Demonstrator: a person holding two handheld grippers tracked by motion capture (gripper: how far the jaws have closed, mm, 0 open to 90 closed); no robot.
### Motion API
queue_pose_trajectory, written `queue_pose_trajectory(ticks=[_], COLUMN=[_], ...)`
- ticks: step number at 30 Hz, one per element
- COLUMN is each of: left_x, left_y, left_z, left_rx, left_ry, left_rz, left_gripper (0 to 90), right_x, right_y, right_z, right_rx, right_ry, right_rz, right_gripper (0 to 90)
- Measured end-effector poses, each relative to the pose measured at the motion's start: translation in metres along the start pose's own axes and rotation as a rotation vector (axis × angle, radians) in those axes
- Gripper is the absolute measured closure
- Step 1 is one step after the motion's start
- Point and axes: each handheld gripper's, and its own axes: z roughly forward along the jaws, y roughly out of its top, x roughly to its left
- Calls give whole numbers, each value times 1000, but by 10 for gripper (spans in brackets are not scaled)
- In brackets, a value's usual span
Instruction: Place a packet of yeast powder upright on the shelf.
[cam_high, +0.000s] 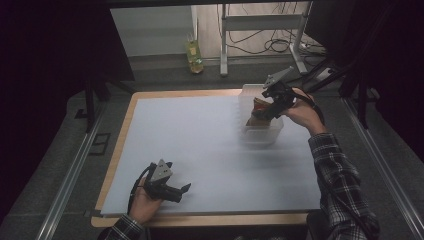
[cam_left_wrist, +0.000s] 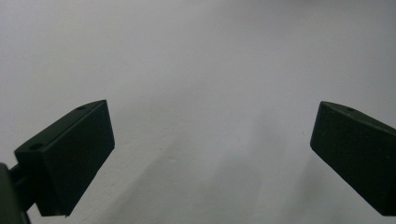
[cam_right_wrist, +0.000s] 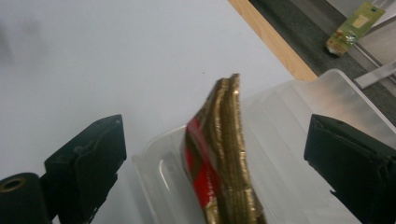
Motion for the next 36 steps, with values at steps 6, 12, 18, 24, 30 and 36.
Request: queue_pose_trajectory(ticks=[6,12,18,24,30,36], left_x=[0,0,0,-1,1,7], left_y=[0,0,0,0,1,3], left_z=[0,0,0,0,-4,-10], left_rx=[1,2,1,4,-17,-67], left_ry=[1,1,3,14,40,37], left_rz=[1,2,6,21,10,-47], left_gripper=[0,0,0,0,18,39], right_x=[5,7,13,18,27,36], right_y=[1,4,7,9,11,14], right_z=[-5,-11,-16,-21,-25,-28], right_rx=[-35,-89,-103,-134,-164,-172], right_ry=[-5,3,-13,-16,4,4], right_rz=[11,48,68,81,87,72], right_gripper=[53,53,52,52,52,52])
